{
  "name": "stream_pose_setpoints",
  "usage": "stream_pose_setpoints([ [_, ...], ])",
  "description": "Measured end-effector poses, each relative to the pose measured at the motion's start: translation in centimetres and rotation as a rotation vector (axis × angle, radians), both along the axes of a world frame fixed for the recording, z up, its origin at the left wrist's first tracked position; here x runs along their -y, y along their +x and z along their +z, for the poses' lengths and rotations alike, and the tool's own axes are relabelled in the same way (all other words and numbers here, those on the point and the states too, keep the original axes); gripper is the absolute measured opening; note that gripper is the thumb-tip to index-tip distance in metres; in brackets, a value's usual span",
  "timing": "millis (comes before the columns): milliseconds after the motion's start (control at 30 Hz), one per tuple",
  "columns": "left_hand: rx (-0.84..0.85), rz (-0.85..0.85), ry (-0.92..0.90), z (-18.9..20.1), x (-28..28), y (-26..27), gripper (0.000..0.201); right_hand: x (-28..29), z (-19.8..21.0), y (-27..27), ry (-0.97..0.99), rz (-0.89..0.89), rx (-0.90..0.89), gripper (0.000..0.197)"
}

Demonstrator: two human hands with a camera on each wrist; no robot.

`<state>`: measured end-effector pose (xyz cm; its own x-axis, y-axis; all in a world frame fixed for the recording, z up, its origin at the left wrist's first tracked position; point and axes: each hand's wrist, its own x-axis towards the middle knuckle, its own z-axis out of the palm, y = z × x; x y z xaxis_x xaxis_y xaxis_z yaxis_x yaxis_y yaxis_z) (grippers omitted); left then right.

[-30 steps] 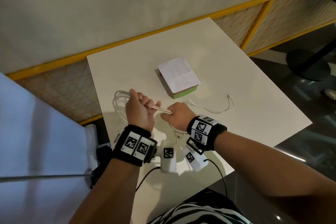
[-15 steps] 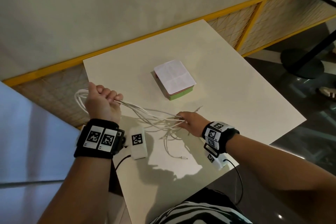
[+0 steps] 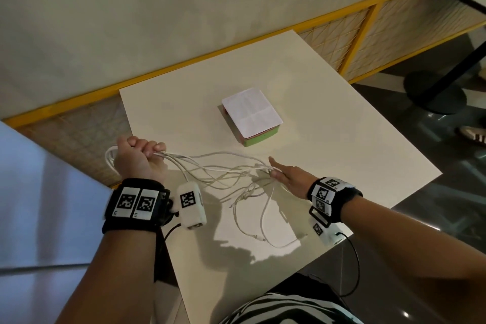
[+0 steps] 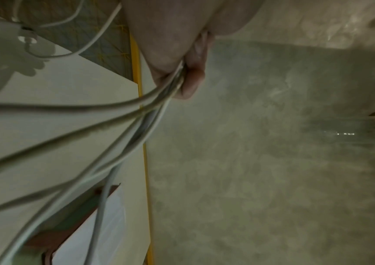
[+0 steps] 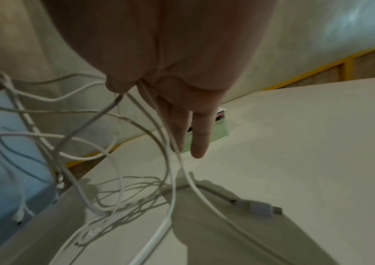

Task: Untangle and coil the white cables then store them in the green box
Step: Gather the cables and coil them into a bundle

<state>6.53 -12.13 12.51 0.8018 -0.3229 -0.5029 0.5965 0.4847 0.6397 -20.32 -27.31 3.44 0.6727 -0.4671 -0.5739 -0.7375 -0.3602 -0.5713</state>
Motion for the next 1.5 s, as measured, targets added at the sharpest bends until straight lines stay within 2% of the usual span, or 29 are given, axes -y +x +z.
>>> stream_pose_setpoints([
  [167, -0.003, 0.078, -0.018, 0.4, -0.8, 1.3, 0.037, 1.3, -0.7, -2.2, -0.033, -0.022, -0.019, 0.047],
  [300, -0.001, 0.126, -0.058, -0.3, -1.4, 2.0, 0.039, 2.7, -2.1, -3.7, -0.145, -0.151, -0.063, 0.027],
  [500, 0.003, 0.158, -0.084, -0.7, -1.9, 3.2, 0.044, 4.1, -2.4, -4.8, -0.284, -0.227, -0.18, 0.031],
  [633, -0.013, 0.16, -0.083, -0.8, -1.4, 2.8, 0.045, 4.6, -2.6, -4.8, -0.242, -0.209, -0.264, 0.026],
  [667, -0.005, 0.149, -0.08, -0.7, -1.2, 2.4, 0.043, 4.5, -2.7, -4.5, -0.225, -0.162, -0.283, 0.036],
  [700, 0.001, 0.138, -0.078, -0.7, -1.0, 2.0, 0.041, 4.2, -2.6, -3.9, -0.224, -0.109, -0.283, 0.056],
  [767, -0.005, 0.113, -0.078, -0.8, -0.6, 1.1, 0.04, 2.9, -1.3, -1.9, -0.221, -0.05, -0.185, 0.086],
  [900, -0.045, 0.045, -0.109, -1.5, 0.5, -0.2, 0.043, -0.8, 4.0, 4.7, -0.155, 0.074, 0.196, 0.093],
  [1033, -0.065, -0.005, -0.117, -1.6, 1.7, -1.7, 0.044, -4.9, 7.4, 11.2, -0.08, 0.309, 0.352, 0.103],
  [1100, -0.077, 0.005, -0.122, -1.4, 2.0, -2.3, 0.045, -6.1, 7.5, 13.5, -0.068, 0.303, 0.383, 0.091],
  [1200, -0.095, -0.015, -0.135, -0.9, 1.7, -2.5, 0.044, -6.8, 6.9, 14.8, -0.038, 0.156, 0.39, 0.03],
  [1233, -0.097, -0.023, -0.129, -0.8, 1.5, -2.4, 0.043, -6.7, 6.5, 14.7, -0.01, 0.125, 0.383, 0.022],
  [1300, -0.09, -0.017, -0.093, -0.7, 0.8, -1.8, 0.042, -6.1, 5.7, 13.8, 0.016, 0.124, 0.335, 0.025],
  [1400, -0.031, 0.066, -0.032, -0.1, -0.7, 0.3, 0.036, -4.3, 4.1, 11.2, -0.11, 0.215, 0.155, 0.034],
  [1500, 0.022, 0.152, 0.02, 0.9, -2.7, 3.1, 0.015, -2.4, 2.2, 7.2, -0.26, 0.196, 0.017, 0.039],
])
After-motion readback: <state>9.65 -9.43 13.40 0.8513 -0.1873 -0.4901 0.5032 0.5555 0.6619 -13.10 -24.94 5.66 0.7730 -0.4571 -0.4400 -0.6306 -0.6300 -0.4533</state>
